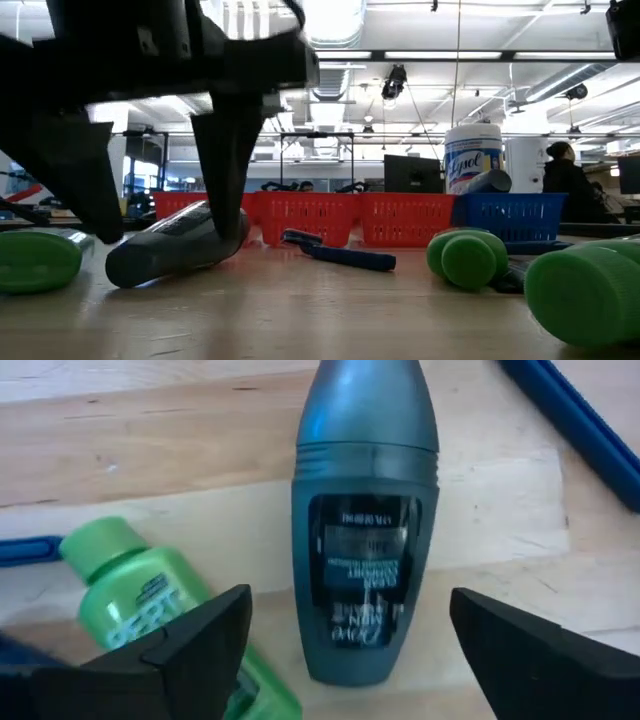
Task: Pick & Place Travel size toiletries
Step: Put the gray deodorant into the blue bin
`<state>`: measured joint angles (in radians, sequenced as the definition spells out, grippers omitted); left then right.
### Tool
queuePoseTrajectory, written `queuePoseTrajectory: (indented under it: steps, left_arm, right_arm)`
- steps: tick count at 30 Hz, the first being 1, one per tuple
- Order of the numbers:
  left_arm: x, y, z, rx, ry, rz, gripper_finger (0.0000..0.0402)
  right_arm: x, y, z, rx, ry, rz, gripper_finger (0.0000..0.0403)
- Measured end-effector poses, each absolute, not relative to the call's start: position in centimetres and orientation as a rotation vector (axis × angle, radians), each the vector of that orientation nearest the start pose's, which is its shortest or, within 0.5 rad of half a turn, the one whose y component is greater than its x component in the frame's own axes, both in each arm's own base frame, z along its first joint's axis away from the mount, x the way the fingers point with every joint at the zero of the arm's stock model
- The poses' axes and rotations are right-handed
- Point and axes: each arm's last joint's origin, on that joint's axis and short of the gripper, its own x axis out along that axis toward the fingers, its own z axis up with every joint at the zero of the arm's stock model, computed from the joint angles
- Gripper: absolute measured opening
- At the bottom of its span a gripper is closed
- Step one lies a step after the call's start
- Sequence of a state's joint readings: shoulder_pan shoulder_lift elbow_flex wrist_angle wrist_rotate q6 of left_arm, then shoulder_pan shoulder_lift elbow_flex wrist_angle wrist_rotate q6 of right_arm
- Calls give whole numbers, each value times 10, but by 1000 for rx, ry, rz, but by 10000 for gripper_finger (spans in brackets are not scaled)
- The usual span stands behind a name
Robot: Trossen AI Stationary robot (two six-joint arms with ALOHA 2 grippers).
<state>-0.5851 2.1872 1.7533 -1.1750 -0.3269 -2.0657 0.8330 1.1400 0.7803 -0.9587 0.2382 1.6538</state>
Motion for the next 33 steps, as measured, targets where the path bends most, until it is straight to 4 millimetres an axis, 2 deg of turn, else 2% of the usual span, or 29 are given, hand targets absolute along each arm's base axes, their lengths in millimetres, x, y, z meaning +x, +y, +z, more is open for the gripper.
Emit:
queuePoseTrajectory:
  steps: [8,20,25,29,33]
  left_arm:
    - [355,-214,159,-978,983,1142,313]
    - [354,-211,154,-909,1029,1097,207]
    - [355,-211,154,-897,1013,1082,194]
    - [356,-214,159,-840,950,1033,194]
    - [359,-222,183,-718,819,913,194]
  right_arm:
    - [129,132,220,751,1156,-504,368]
    - [129,132,220,750,1156,-504,368]
    - [130,132,221,754,1147,-495,368]
    - [132,135,223,772,1130,-444,368]
    - [135,135,228,809,1099,-389,368]
